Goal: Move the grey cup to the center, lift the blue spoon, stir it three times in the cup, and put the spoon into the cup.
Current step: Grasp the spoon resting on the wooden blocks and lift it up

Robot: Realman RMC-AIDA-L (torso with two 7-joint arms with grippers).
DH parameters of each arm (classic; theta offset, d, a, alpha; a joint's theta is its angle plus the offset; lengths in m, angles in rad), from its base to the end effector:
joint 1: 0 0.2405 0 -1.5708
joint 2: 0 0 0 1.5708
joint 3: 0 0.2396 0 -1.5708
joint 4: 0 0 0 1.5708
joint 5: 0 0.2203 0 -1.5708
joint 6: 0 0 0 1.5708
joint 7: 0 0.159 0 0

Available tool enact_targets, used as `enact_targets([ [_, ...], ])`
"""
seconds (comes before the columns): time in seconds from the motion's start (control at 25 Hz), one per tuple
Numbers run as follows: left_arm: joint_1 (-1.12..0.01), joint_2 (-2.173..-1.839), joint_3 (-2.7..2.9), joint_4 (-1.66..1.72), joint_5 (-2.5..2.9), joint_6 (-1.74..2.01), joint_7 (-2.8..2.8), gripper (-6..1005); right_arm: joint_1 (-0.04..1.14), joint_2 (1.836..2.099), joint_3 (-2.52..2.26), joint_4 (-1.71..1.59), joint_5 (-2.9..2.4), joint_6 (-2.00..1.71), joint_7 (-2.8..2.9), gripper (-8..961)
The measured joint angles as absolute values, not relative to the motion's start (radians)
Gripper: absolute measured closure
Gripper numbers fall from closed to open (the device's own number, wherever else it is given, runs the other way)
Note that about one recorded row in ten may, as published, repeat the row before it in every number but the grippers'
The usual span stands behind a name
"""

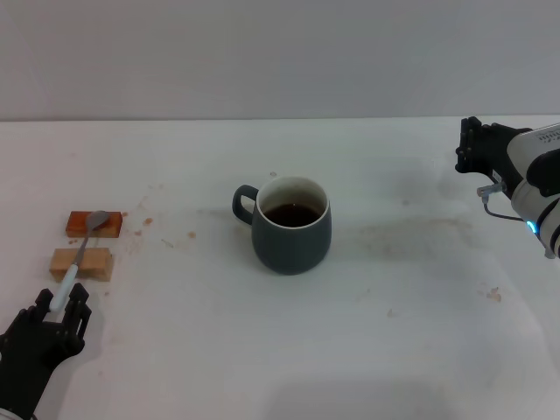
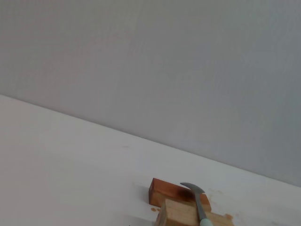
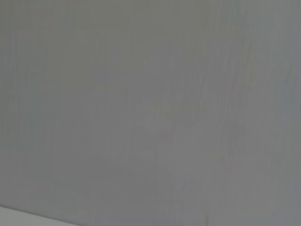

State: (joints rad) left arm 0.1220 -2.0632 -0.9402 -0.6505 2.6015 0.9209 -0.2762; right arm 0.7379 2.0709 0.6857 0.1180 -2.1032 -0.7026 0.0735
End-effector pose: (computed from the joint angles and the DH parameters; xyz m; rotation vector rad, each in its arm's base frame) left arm -0.3521 0.2218 -0.0589 -1.5385 -1.0155 -0.7110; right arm 0.2812 0.4270 -0.0474 -1.8229 0.5864 0.4067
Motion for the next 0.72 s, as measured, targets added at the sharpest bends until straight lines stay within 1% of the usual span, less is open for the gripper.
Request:
enact_targets([
  [0.4,0.111,-2.064,-0.942,-0.637,2.599,0.919,-0.276,528,0.743,2.071,0.685,0.118,-2.103,-0.703,0.074,920],
  [0.72,0.109,-2.065,-0.942,-0.637,2.597,0.918,-0.276,563,0.747,2.071,0.684,0.118,-2.103,-0.703,0.074,920],
])
